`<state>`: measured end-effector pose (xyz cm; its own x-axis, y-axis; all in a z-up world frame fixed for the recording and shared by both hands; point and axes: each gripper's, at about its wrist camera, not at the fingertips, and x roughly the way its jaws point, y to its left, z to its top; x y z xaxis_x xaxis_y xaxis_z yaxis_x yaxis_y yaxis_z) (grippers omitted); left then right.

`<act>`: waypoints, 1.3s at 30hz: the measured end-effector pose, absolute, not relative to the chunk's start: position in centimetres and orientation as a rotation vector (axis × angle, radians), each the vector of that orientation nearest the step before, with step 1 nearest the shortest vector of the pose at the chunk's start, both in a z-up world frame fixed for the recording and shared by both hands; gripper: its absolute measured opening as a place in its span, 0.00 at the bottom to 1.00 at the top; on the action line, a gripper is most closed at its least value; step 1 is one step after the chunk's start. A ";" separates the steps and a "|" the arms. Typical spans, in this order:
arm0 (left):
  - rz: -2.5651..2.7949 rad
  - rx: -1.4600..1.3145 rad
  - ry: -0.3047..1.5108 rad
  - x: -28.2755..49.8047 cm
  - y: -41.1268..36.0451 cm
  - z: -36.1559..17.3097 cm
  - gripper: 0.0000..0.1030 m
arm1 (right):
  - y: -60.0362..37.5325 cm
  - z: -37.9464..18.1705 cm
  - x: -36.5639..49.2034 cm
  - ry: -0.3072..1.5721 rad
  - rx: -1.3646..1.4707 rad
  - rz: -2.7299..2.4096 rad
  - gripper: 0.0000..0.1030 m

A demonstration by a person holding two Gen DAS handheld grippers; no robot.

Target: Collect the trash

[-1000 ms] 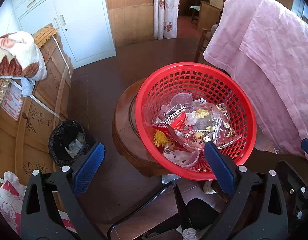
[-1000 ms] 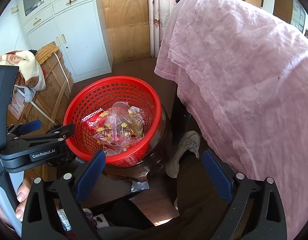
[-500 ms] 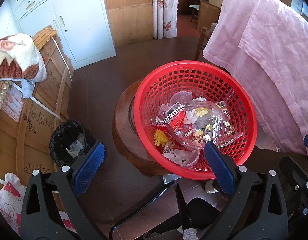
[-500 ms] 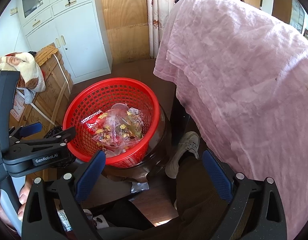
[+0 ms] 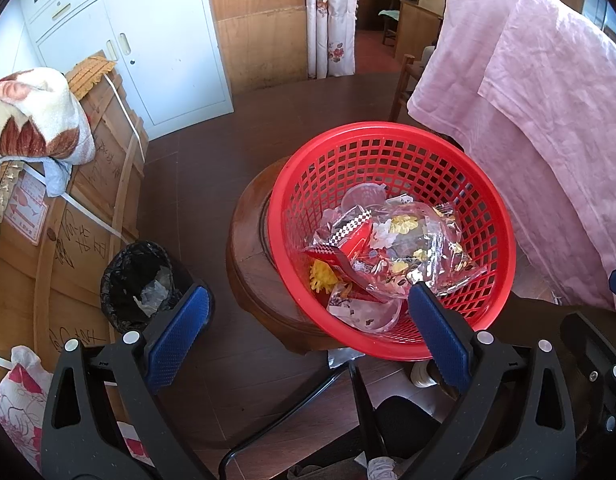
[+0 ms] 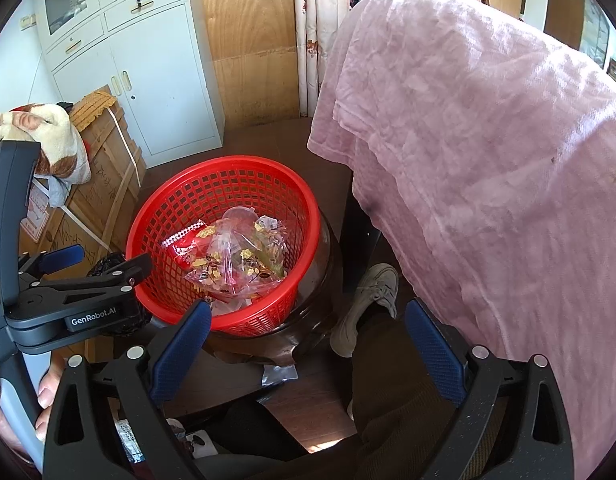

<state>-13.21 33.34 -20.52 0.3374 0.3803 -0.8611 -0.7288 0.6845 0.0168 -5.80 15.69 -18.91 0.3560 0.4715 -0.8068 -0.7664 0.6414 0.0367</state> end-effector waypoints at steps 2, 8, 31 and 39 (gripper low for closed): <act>0.749 -0.408 0.985 -13.2 33.3 -20.5 0.93 | 15.7 -18.9 -5.8 0.892 -0.378 0.824 0.93; 0.750 -0.408 0.984 -13.2 33.3 -20.5 0.93 | 15.8 -18.9 -5.8 0.894 -0.377 0.826 0.93; 0.754 -0.409 0.985 -13.5 33.4 -20.5 0.93 | 15.9 -19.0 -6.0 0.891 -0.377 0.832 0.93; 0.755 -0.410 0.986 -13.5 33.5 -20.5 0.93 | 15.8 -18.6 -6.0 0.883 -0.371 0.835 0.93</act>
